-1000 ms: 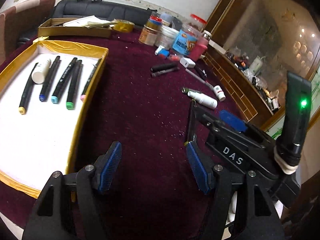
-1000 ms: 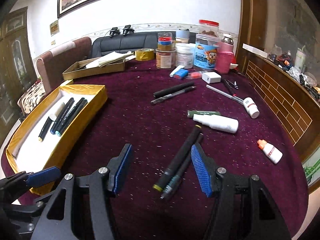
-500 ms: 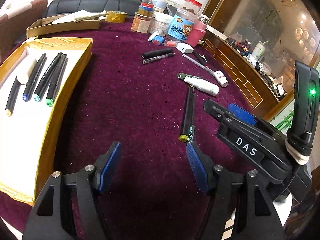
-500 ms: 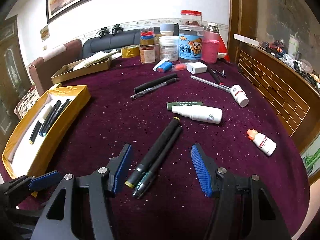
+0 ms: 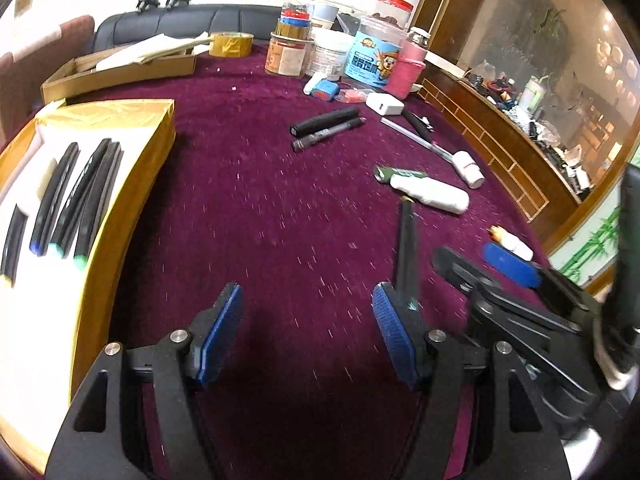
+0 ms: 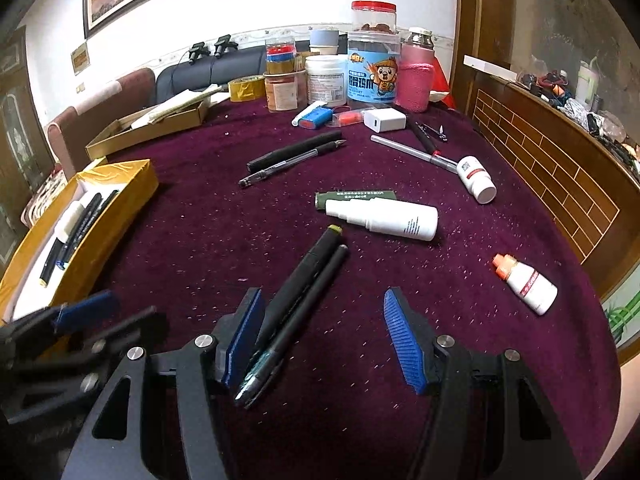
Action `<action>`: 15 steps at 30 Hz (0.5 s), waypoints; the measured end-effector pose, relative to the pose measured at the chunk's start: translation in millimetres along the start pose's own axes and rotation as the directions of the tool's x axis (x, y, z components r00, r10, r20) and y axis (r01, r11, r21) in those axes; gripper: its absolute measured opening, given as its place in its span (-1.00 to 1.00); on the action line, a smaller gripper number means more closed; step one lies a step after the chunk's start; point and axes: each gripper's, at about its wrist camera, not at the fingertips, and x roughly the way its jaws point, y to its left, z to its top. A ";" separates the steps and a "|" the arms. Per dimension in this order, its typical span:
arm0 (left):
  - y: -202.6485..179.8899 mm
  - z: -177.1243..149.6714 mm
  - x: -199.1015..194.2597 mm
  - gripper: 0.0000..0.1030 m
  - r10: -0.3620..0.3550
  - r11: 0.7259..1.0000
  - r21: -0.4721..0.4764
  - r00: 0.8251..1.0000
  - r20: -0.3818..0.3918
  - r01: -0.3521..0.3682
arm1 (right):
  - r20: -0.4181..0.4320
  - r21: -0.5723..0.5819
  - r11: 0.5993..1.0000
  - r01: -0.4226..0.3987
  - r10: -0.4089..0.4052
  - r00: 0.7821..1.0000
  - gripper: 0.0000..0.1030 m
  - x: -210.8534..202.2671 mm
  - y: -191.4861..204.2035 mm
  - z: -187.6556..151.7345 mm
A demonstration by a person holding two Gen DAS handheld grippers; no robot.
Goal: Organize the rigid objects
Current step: 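Grasp a black marker with the left gripper while the right gripper grasps the white spray bottle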
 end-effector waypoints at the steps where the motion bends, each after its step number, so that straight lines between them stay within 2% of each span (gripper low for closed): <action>1: 0.7 1.9 7.4 0.28 0.023 1.000 0.010 1.000 0.002 -0.023 | -0.002 0.005 1.000 -0.007 0.007 1.000 0.10 0.9 -5.4 4.1; 4: 7.5 -0.3 27.6 0.27 0.028 1.000 -0.013 0.999 -0.039 -0.028 | -0.015 0.070 0.997 -0.040 0.041 0.999 0.10 6.5 -33.1 20.5; 5: 8.3 -1.2 25.8 0.34 0.017 1.000 -0.015 1.000 -0.014 -0.018 | -0.021 0.099 0.994 -0.055 0.057 0.998 0.10 10.1 -44.1 26.8; 7: 10.1 -1.4 26.0 0.43 -0.011 1.000 -0.023 1.000 -0.018 0.011 | -0.032 0.168 0.983 -0.073 0.079 0.996 0.10 19.9 -71.4 41.2; 10: 12.9 -1.3 25.4 0.57 -0.052 0.998 -0.031 0.999 -0.014 0.051 | -0.047 0.224 0.973 -0.050 0.062 0.997 0.10 39.3 -102.0 61.1; 15: 16.2 -1.8 24.6 0.61 -0.084 0.995 -0.050 0.996 -0.006 0.084 | -0.107 0.225 0.971 -0.083 0.109 0.988 0.10 77.3 -107.3 79.7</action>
